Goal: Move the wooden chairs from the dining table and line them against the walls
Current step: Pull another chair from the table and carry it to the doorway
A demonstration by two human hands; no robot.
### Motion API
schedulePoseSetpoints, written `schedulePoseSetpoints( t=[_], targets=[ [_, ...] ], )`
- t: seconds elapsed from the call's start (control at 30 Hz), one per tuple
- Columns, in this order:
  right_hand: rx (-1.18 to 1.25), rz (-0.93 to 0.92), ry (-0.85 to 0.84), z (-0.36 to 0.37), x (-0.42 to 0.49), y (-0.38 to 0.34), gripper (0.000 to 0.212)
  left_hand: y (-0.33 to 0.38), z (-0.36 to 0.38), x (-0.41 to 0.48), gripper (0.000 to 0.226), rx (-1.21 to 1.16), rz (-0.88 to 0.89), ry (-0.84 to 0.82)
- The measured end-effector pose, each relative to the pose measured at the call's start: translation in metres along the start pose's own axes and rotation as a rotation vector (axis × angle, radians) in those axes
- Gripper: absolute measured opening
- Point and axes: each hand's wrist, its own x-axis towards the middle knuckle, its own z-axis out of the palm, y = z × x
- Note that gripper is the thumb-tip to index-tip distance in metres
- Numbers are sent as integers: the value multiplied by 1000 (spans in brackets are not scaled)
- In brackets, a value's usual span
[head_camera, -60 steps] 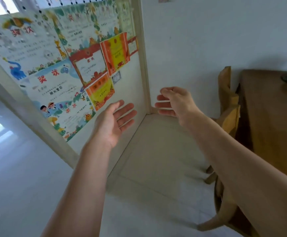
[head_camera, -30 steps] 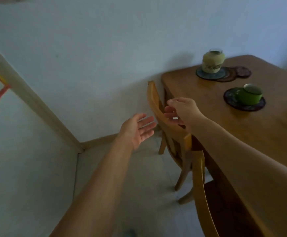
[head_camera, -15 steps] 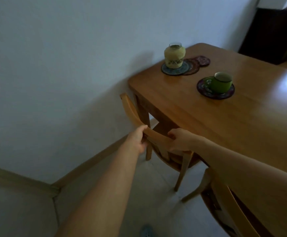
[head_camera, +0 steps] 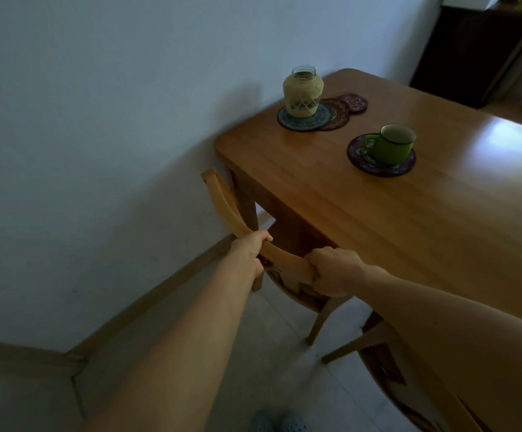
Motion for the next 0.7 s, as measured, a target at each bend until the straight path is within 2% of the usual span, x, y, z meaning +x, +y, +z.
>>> schedulePoseSetpoints(
  t=[0.37, 0.6, 0.7],
  targets=[
    [-97, -93, -6, 24, 0, -59, 19, -4, -59, -26, 14, 8, -3, 87],
    [-89, -155, 47, 65, -5, -143, 13, -18, -142, -51, 18, -16, 31, 170],
    [-86, -190, 2, 90, -12, -187, 14, -32, -187, -64, 11, -55, 14, 219]
  ],
)
